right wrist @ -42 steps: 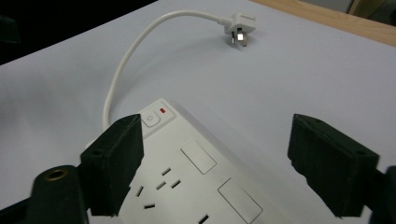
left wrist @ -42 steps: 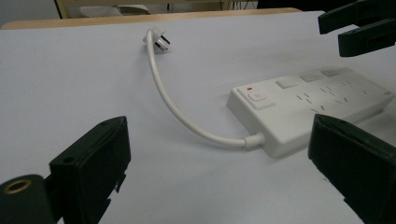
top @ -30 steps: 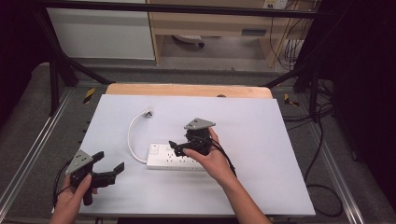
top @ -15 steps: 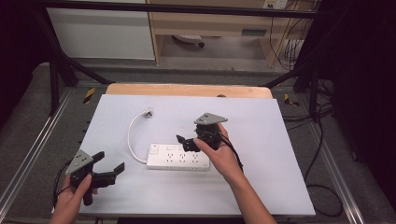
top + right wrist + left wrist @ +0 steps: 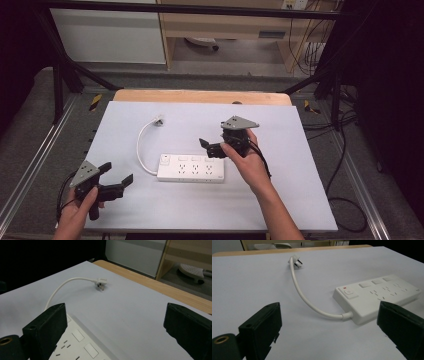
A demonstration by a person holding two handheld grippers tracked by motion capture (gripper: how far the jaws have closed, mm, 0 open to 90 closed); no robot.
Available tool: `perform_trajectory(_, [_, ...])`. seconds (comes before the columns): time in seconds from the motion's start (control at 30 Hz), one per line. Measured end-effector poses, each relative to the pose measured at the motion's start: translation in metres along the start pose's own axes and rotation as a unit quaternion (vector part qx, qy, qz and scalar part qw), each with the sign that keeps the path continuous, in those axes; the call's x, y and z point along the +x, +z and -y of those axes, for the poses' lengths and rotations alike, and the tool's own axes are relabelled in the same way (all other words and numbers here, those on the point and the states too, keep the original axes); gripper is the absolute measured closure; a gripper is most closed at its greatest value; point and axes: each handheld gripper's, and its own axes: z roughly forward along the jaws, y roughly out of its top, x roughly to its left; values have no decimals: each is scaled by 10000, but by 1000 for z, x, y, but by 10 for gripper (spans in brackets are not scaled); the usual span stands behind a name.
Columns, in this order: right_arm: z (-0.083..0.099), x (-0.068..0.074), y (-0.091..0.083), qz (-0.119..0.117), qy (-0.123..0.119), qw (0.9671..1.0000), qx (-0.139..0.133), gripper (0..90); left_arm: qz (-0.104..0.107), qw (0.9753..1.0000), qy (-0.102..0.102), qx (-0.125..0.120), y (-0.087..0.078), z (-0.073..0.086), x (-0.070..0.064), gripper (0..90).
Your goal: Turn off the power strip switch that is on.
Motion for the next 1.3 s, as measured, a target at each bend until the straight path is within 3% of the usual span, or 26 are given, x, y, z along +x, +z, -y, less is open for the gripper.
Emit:
perform_trajectory(0.37, [-1,-19,-37,113,-33,9997,-211,52,-39,10000,-7,-36,-1,-1,1,57])
perform_trajectory(0.5, [3,-24,-52,201,-65,9995,-221,53,-85,9998,-47,-152,-4,-2,2,56])
perform_trajectory(0.87, [29,-47,-88,584,45,9975,-395,49,-76,9999,-69,-124,-3,-2,2,57])
perform_trajectory(1.13, [53,-68,-110,870,215,9935,-696,36,-63,9999,-74,-126,-3,-2,3,57])
perform_trajectory(1.3, [71,-79,-118,1013,351,9919,-687,30,-70,9999,-79,-132,-3,-2,3,56])
